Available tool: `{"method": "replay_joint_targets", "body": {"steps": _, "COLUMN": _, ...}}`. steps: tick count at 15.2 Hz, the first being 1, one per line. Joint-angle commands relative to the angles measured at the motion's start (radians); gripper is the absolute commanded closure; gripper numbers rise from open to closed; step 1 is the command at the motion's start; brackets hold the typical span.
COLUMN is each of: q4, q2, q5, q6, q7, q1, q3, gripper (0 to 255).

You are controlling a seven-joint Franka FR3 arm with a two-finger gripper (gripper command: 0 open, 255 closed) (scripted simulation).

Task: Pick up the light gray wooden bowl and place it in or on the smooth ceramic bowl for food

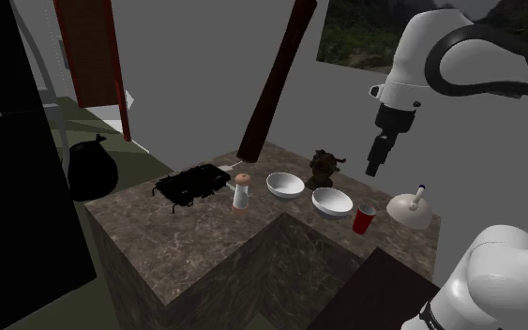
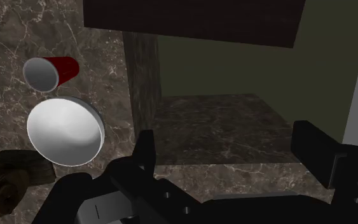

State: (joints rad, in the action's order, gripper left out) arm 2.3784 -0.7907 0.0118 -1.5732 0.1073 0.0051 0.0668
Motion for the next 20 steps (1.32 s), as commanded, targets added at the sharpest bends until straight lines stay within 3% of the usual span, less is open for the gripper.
{"method": "replay_joint_targets", "body": {"steps": 1, "q4": 0.000, "q2": 0.000, "q5": 0.000, "q6": 0.000, "q7": 0.000, "q1": 0.000, "q3": 0.000, "gripper": 0}}
{"method": "replay_joint_targets", "body": {"steps": 11, "q4": 0.176, "q2": 0.154, "q5": -0.082, "q6": -0.355, "q7": 0.074, "q1": -0.057, "q3": -0.080, "gripper": 0}}
{"method": "replay_joint_targets", "body": {"steps": 20, "q4": 0.210, "q2": 0.425, "q5": -0.147, "q6": -0.688, "q7": 0.127, "q1": -0.114, "q3": -0.153, "gripper": 0}}
